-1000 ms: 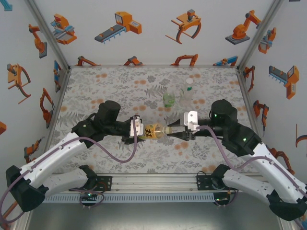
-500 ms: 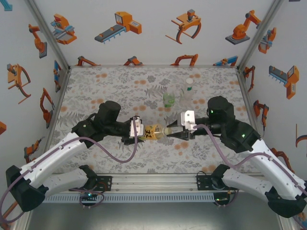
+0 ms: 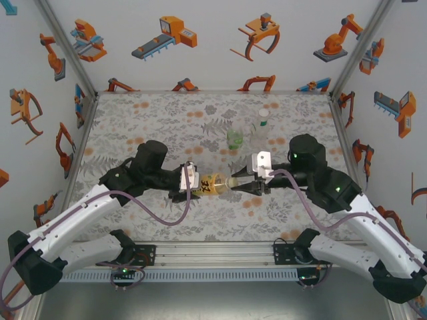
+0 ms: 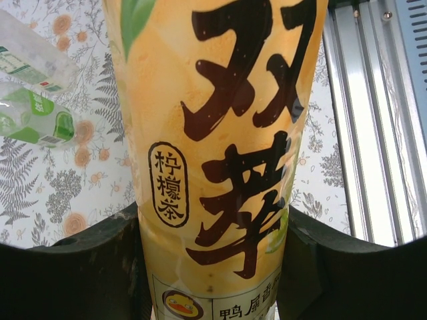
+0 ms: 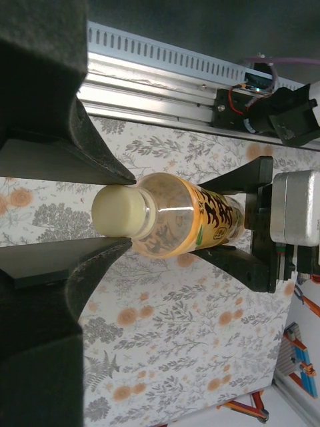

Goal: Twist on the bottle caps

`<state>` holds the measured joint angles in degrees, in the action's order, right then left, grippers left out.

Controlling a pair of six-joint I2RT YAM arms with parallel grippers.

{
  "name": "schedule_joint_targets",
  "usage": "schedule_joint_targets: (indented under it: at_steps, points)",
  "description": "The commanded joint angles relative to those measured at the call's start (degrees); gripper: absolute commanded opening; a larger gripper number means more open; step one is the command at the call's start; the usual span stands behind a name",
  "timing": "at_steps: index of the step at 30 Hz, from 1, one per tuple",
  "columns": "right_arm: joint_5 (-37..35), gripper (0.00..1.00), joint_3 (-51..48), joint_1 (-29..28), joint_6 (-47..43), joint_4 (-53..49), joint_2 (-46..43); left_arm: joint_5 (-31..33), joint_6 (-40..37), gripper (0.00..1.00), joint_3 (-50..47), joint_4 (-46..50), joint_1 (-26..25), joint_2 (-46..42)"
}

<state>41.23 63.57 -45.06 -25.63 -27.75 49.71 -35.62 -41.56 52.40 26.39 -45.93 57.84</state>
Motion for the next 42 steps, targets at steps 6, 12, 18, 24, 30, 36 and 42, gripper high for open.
schedule_joint_targets:
  at_steps: [6,12,18,24,30,36,42]
  points:
    - [-5.9,0.01,-3.4,-0.9,14.2,6.4,-0.8,-2.4,1.5,0.0,1.4,-4.1,0.1,-1.0]
    - [-11.6,0.01,-6.6,-0.9,24.1,9.8,-1.8,-2.1,1.4,0.0,1.3,-4.1,-0.1,-0.9]
    - [-17.3,0.02,-9.2,-0.9,38.2,12.6,-2.6,-2.1,0.9,0.0,1.1,-4.1,0.0,-0.9]
    - [-20.6,0.02,-9.4,-0.9,50.3,12.8,-2.0,-4.0,-0.2,0.0,1.0,-3.7,0.0,-0.9]
    - [-23.3,0.0,-10.7,-0.9,63.7,13.7,-1.0,-4.6,-1.0,0.0,0.6,-3.9,0.0,-1.5]
    - [-28.4,0.0,-11.7,-0.8,76.9,11.7,-1.1,-4.2,-0.1,0.0,0.4,-4.7,-0.1,-1.4]
    - [-30.3,0.0,-15.8,-0.9,92.8,14.0,-1.5,-0.6,1.3,0.0,0.4,-5.8,0.0,-1.1]
